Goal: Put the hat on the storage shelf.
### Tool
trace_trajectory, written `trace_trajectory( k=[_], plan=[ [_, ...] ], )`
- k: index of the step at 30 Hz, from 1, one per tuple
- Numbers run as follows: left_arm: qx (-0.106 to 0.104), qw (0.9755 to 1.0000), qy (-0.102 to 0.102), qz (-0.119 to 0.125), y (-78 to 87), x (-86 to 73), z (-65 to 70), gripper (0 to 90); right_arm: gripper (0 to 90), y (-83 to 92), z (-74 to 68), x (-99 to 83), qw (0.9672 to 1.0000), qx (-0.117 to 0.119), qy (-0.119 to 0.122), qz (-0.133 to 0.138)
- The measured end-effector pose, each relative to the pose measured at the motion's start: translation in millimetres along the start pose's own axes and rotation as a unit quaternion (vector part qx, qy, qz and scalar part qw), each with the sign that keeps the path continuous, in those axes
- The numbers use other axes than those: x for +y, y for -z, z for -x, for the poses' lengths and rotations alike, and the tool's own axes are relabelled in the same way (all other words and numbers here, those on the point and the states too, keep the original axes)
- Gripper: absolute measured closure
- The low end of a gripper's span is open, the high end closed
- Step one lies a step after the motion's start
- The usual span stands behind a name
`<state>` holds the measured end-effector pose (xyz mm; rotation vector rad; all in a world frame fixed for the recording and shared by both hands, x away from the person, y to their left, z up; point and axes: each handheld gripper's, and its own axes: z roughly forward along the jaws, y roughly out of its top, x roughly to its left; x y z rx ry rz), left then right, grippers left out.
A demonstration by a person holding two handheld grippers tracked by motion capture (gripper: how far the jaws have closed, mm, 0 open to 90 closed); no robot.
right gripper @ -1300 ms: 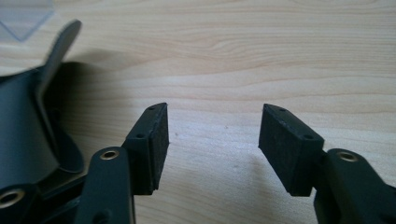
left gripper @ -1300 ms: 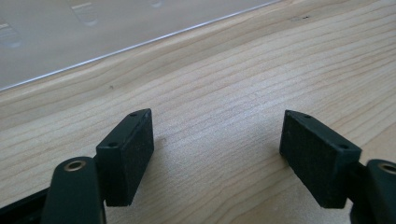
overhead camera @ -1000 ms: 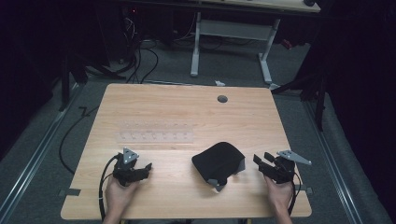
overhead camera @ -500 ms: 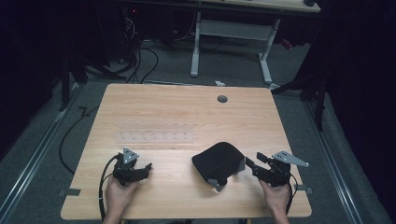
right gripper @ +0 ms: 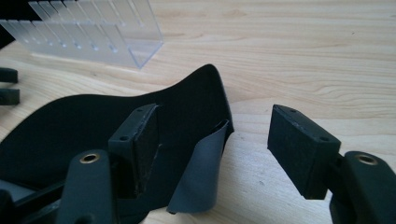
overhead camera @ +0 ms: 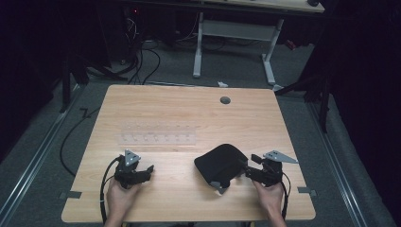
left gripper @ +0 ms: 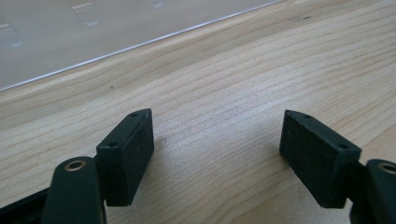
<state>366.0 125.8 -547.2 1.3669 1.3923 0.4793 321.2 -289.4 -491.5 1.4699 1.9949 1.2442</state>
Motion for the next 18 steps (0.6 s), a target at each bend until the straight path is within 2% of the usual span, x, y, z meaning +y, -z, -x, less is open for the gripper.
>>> trace_trajectory(
  k=[5,6,9,16,18],
  plan=[
    [0.0,1.0,0.0,0.0,0.0,0.0,0.0,26.5,32.9,-7.9,-2.1,-0.6,0.9999,0.001,0.006,-0.009],
    [0.0,1.0,0.0,0.0,0.0,0.0,0.0,26.5,32.5,-11.5,-2.8,-1.1,0.9998,-0.001,0.007,-0.018],
    [0.0,1.0,0.0,0.0,0.0,0.0,0.0,26.5,31.9,-15.8,-1.5,-1.8,0.9997,0.001,0.003,-0.023],
    [0.001,1.0,0.0,0.0,-0.1,0.0,0.1,26.6,32.5,-28.2,-0.8,-5.9,0.9993,0.021,-0.009,-0.031],
    [0.001,1.0,0.0,0.0,0.0,0.0,-0.1,26.5,33.0,-32.3,-0.7,-6.7,0.9987,0.029,-0.013,-0.04]
  ],
)
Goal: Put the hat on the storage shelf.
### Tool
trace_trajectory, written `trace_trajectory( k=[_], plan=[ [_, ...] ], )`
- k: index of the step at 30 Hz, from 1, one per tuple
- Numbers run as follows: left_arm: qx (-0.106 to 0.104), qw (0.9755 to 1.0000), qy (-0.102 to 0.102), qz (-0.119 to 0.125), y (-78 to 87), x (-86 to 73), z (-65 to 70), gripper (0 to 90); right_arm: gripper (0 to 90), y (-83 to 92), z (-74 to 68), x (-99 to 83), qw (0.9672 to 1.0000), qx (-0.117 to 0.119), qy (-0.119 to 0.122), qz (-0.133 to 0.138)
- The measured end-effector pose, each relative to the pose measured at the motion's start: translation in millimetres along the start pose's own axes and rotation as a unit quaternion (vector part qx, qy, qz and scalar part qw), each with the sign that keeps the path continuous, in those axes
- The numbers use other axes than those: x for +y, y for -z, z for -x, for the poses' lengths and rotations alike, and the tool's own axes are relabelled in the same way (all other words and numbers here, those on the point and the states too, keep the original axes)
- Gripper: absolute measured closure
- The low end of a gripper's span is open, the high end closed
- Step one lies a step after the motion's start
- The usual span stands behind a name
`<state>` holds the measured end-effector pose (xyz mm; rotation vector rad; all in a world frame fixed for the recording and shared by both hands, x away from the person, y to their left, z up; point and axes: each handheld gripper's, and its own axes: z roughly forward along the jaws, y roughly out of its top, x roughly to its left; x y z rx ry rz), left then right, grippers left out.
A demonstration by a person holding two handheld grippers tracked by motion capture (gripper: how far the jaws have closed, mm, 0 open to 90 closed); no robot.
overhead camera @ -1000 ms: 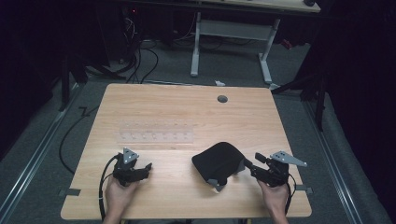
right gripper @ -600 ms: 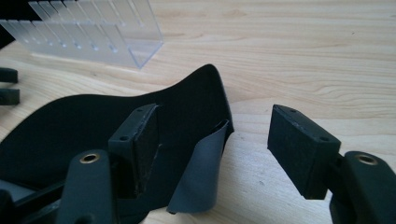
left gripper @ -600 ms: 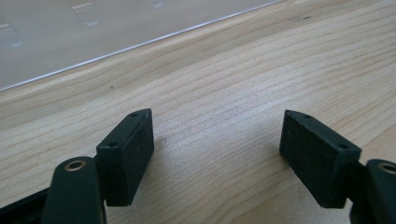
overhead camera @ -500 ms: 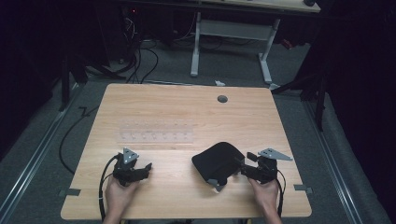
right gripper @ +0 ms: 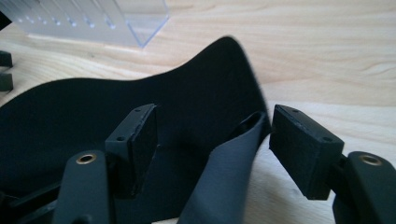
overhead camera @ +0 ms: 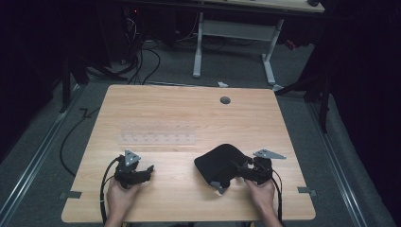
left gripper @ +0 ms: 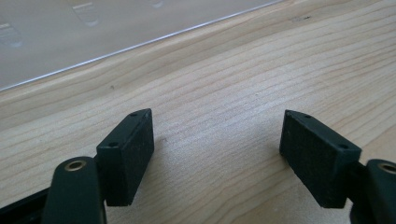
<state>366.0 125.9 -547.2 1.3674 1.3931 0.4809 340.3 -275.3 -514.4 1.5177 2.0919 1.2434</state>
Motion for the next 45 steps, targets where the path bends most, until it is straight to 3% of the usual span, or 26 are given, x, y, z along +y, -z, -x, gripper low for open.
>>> trace_trajectory(
  k=[8,17,22,24,28,34,45],
  plan=[
    [0.0,1.0,0.0,0.0,0.0,0.0,0.0,26.5,39.6,-9.4,-0.1,-1.1,0.9995,0.027,-0.006,-0.012],
    [0.0,1.0,0.0,0.0,-0.1,0.0,0.1,26.5,51.5,-14.5,-2.3,-5.7,0.9989,0.032,0.014,-0.031],
    [0.0,1.0,-0.001,0.001,-0.1,-0.2,0.3,26.6,55.7,-14.3,-3.0,-10.7,0.9984,0.042,0.017,-0.035],
    [-0.001,1.0,-0.001,0.0,0.1,-0.3,0.4,26.7,61.5,-12.2,-2.5,-11.5,0.9977,0.051,0.024,-0.037],
    [-0.001,1.0,-0.002,0.0,0.1,-0.3,0.4,26.7,66.8,-9.9,-2.2,-12.9,0.9974,0.059,0.023,-0.036],
    [-0.003,1.0,-0.002,0.001,0.4,-0.4,0.6,28.0,76.7,-6.7,-9.4,-14.7,0.9958,0.068,0.056,-0.023],
    [-0.004,1.0,-0.003,0.0,0.5,-0.4,0.6,28.8,83.4,-1.3,-11.8,-12.4,0.995,0.083,0.053,-0.017]
  ],
)
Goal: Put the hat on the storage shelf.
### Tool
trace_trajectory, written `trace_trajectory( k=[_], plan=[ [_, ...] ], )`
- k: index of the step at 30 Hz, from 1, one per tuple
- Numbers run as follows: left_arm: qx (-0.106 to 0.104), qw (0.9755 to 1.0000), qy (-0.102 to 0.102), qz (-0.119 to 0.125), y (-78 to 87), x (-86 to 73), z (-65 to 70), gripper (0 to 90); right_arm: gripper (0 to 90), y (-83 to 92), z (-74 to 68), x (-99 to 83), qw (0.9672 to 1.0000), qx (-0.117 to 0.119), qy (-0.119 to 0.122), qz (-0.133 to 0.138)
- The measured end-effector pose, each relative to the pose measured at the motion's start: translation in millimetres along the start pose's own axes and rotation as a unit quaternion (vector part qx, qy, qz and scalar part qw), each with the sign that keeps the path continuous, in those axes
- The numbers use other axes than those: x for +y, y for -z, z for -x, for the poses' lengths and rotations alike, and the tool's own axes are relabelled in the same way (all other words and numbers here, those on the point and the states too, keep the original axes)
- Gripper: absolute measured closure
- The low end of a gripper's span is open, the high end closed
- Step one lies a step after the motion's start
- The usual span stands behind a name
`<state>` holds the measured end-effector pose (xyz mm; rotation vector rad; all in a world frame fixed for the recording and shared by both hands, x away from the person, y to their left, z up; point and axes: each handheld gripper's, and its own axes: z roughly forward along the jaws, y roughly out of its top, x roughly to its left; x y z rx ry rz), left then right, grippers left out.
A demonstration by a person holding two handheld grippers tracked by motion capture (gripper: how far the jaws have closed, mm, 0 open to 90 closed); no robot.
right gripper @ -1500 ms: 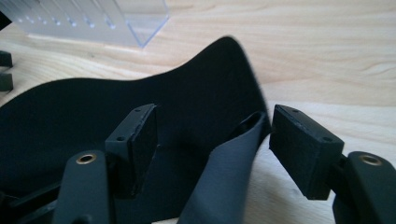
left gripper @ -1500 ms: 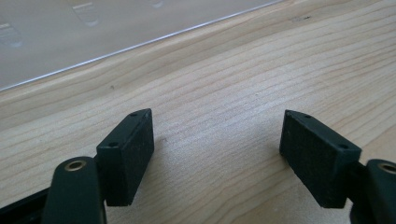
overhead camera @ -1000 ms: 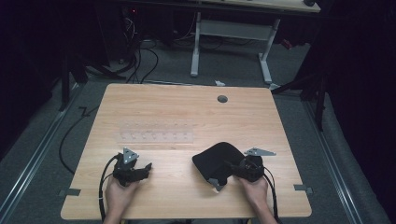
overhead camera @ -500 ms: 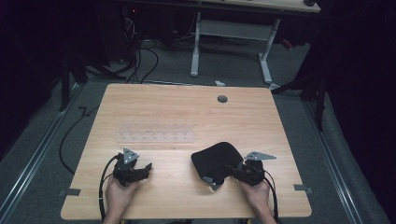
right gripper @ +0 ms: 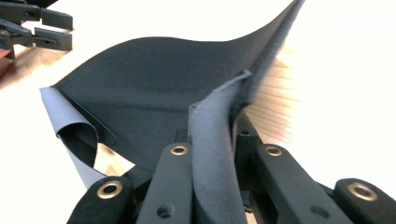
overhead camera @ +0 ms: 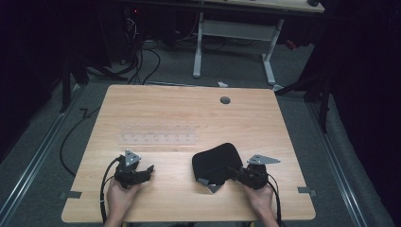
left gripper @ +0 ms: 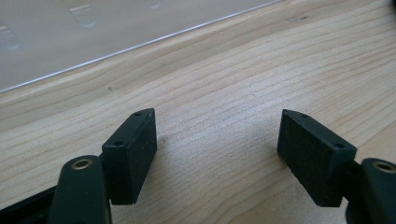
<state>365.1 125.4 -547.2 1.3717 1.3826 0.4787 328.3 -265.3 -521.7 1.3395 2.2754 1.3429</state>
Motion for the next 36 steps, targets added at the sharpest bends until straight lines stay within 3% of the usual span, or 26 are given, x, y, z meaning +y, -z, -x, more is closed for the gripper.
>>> trace_trajectory(
  k=[6,13,26,36],
  plan=[
    [0.0,1.0,0.0,0.0,-0.1,0.1,-0.1,28.8,84.5,3.2,-2.2,2.3,1.0,0.002,-0.006,0.004],
    [-0.003,1.0,0.0,-0.003,-0.3,-0.3,0.5,26.2,84.7,10.5,-7.1,6.7,0.9998,-0.014,-0.012,0.004],
    [-0.006,0.9999,-0.004,-0.008,-0.7,-0.8,1.2,23.0,84.9,20.5,-14.0,12.8,0.9997,-0.013,-0.02,0.008],
    [-0.035,0.9993,-0.007,-0.008,3.5,0.7,4.7,26.3,84.8,25.8,-20.3,16.5,0.9994,0.006,-0.029,0.02]
  ],
)
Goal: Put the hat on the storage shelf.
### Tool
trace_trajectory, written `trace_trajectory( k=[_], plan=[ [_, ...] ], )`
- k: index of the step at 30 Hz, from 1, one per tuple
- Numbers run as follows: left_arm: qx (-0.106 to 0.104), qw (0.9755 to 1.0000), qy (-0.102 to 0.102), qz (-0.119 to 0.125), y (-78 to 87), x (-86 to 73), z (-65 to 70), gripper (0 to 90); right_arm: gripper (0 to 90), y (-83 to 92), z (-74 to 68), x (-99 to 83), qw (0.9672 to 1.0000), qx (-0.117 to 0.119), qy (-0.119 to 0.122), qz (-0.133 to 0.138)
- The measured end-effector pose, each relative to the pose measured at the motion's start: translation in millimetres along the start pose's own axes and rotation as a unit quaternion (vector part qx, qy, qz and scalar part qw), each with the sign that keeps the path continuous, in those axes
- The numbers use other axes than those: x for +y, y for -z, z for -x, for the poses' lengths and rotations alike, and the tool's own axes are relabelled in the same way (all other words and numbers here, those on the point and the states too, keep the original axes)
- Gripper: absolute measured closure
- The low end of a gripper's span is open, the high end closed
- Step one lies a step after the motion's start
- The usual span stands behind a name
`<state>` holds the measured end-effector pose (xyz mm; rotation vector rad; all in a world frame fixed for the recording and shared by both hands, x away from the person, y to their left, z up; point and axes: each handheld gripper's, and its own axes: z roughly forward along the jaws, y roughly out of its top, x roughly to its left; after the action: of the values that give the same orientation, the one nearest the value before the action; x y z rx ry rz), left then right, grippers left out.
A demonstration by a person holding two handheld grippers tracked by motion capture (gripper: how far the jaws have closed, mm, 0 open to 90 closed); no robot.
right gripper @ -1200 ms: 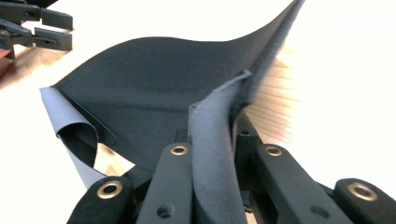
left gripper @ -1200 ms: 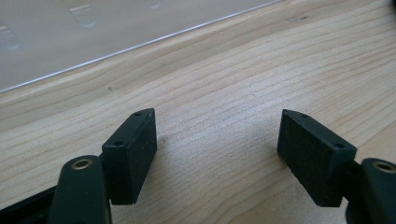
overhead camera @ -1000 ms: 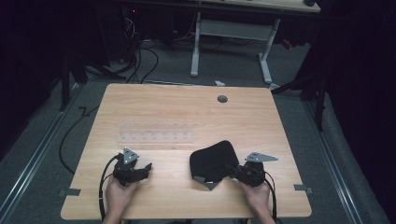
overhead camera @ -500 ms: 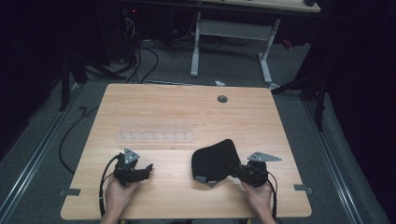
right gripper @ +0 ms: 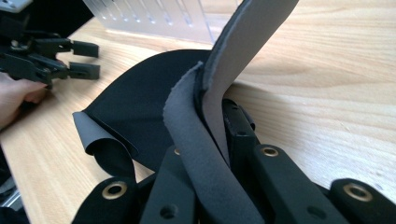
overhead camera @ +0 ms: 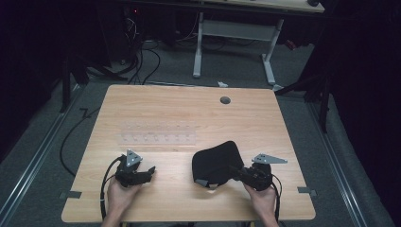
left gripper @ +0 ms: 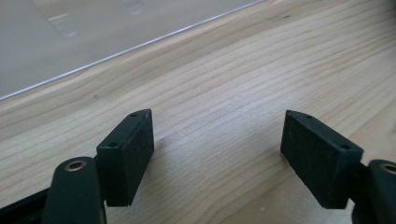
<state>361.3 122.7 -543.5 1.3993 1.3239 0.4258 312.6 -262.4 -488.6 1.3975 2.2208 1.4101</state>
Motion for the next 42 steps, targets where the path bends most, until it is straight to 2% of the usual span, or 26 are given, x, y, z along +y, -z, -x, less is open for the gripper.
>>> trace_trajectory(
  k=[2,3,4,7,8,10,11,12,13,14,15,16,17,18,19,20,22,23,24,28,30,31,34,42],
  plan=[
    [-0.013,0.9999,0.001,0.002,3.5,2.2,3.7,26.5,84.8,0.9,-2.7,2.1,1.0,0.005,-0.003,0.003],
    [-0.031,0.9995,0.007,0.004,7.5,5.4,8.2,27.4,84.7,0.5,-3.8,3.8,0.9999,0.01,-0.003,0.007],
    [-0.031,0.9995,0.007,0.004,7.5,5.4,8.2,28.4,84.7,0.5,-3.8,3.8,0.9999,0.01,-0.003,0.007],
    [-0.063,0.998,0.009,0.002,13.6,8.9,18.6,29.6,84.8,-0.9,-6.6,6.7,0.9999,0.015,-0.004,0.006],
    [-0.063,0.998,0.009,0.002,13.6,8.9,18.6,29.7,84.8,-0.9,-6.6,6.7,0.9999,0.015,-0.004,0.006],
    [-0.076,0.9971,0.002,-0.006,15.6,9.4,25.5,29.5,84.7,-0.9,-9.2,8.7,0.9998,0.018,-0.004,0.005],
    [-0.084,0.9964,-0.011,-0.007,17.0,9.2,32.3,29.2,84.8,-0.6,-10.0,9.5,0.9998,0.019,-0.003,0.004],
    [-0.084,0.9964,-0.011,-0.007,17.0,9.2,32.3,29.2,84.8,-0.4,-10.8,10.4,0.9998,0.02,-0.003,0.005],
    [-0.089,0.9955,-0.031,0.0,19.3,8.1,40.4,29.9,84.8,0.1,-11.8,11.3,0.9998,0.021,-0.004,0.004],
    [-0.094,0.9946,-0.043,0.002,20.8,7.8,44.1,31.1,84.8,0.1,-12.2,12.1,0.9997,0.023,-0.002,0.005],
    [-0.094,0.9946,-0.043,0.002,20.8,7.8,44.1,32.3,84.8,0.1,-12.2,12.1,0.9997,0.023,-0.002,0.005],
    [-0.1,0.9937,-0.049,0.005,22.2,7.6,48.2,32.3,84.7,0.1,-12.8,12.9,0.9997,0.024,-0.004,0.005],
    [-0.12,0.9904,-0.068,0.009,25.3,7.1,55.9,34.5,84.7,-0.3,-14.2,14.5,0.9996,0.027,-0.008,0.002],
    [-0.12,0.9904,-0.068,0.009,25.3,7.1,55.9,36.7,84.7,-0.3,-14.2,14.5,0.9996,0.027,-0.008,0.002],
    [-0.139,0.9861,-0.09,0.015,28.2,6.2,63.3,38.9,84.7,-0.9,-15.7,16.2,0.9995,0.029,-0.008,0.001],
    [-0.139,0.9861,-0.09,0.015,28.2,6.2,63.3,40.1,84.7,-0.9,-15.7,16.2,0.9995,0.029,-0.008,0.001],
    [-0.16,0.9819,-0.1,0.019,30.7,6.1,72.3,40.9,84.7,-1.5,-17.9,18.7,0.9993,0.036,-0.006,0.001],
    [-0.16,0.9819,-0.1,0.019,30.7,6.1,72.3,40.9,84.7,-1.5,-17.9,18.7,0.9993,0.036,-0.006,0.001],
    [-0.165,0.9803,-0.106,0.016,31.0,6.2,76.3,40.6,84.7,-1.6,-19.3,20.4,0.9992,0.039,-0.005,0.001],
    [-0.167,0.98,-0.107,0.004,29.7,6.1,81.5,36.5,84.7,-2.0,-21.0,23.5,0.999,0.043,-0.005,-0.001],
    [-0.167,0.9792,-0.116,-0.001,28.7,4.9,84.4,34.3,84.7,-2.7,-22.4,25.4,0.9989,0.046,-0.006,-0.005],
    [-0.166,0.9793,-0.116,-0.003,27.9,4.2,86.2,30.9,84.7,-4.5,-23.9,27.1,0.9988,0.047,-0.003,-0.01],
    [-0.173,0.9779,-0.116,-0.015,26.4,2.0,91.8,28.9,84.7,-8.4,-26.9,29.0,0.9986,0.05,-0.003,-0.019],
    [-0.177,0.976,-0.125,-0.018,25.3,-0.5,97.8,25.4,84.5,-19.1,-33.6,34.8,0.9972,0.06,-0.001,-0.044]
  ],
)
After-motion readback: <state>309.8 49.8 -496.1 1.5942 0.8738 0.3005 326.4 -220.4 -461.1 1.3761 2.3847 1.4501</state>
